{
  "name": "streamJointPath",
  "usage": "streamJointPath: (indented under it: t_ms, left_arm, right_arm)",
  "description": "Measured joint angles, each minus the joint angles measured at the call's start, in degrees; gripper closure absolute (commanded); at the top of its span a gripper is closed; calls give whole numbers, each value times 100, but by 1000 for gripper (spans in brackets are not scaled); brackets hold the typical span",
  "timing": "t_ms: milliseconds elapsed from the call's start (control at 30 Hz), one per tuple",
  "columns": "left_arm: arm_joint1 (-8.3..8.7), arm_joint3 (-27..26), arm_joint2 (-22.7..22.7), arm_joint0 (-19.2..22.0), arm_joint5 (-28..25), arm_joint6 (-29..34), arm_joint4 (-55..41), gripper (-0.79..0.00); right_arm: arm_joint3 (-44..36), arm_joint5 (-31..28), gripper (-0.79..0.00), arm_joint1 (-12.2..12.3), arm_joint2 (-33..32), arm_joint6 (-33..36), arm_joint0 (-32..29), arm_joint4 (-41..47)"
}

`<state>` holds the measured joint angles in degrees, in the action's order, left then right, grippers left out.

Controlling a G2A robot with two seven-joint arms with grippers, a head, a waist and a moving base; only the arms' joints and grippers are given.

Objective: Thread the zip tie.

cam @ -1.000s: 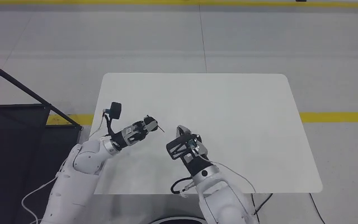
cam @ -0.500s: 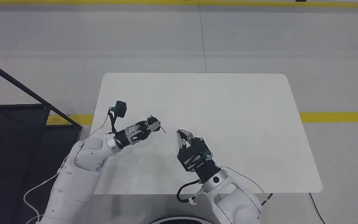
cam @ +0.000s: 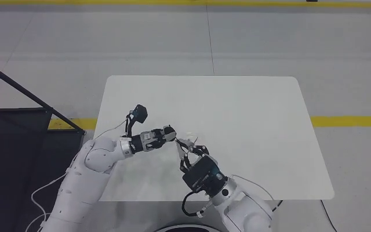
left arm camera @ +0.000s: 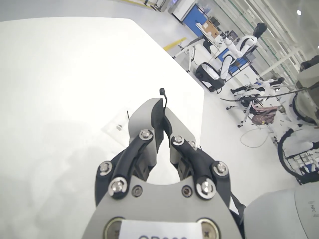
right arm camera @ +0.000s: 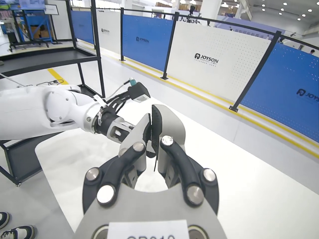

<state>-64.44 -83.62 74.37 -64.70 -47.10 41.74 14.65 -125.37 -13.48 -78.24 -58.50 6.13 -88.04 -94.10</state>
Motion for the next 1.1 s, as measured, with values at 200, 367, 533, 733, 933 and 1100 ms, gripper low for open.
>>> streamJointPath:
  t_ms: [200, 367, 533, 733, 933, 1100]
  left_arm:
    - [46, 346, -327, 431, -320, 854, -649, 0]
    - [134, 387, -678, 776, -263, 1294, -1041, 0]
    - [319, 240, -949, 910, -295, 1250, -992, 0]
    - [349, 233, -965, 912, -311, 1234, -999, 0]
    - [350, 130, -1015, 864, -246, 1195, -889, 0]
    - [397, -16, -1221, 879, -224, 1325, -844, 0]
  right_arm:
    - [-54, -859, 0, 119, -376, -693, -168, 219]
    - [-87, -1699, 0, 233, -669, -962, -240, 127]
    - [-111, -1876, 0, 287, -834, -1010, -318, 55]
    - [-111, -1868, 0, 285, -830, -1007, -316, 57]
    - [-67, -1816, 0, 285, -833, -993, -299, 76]
    - [288, -2223, 0, 325, -862, -1252, 41, 106]
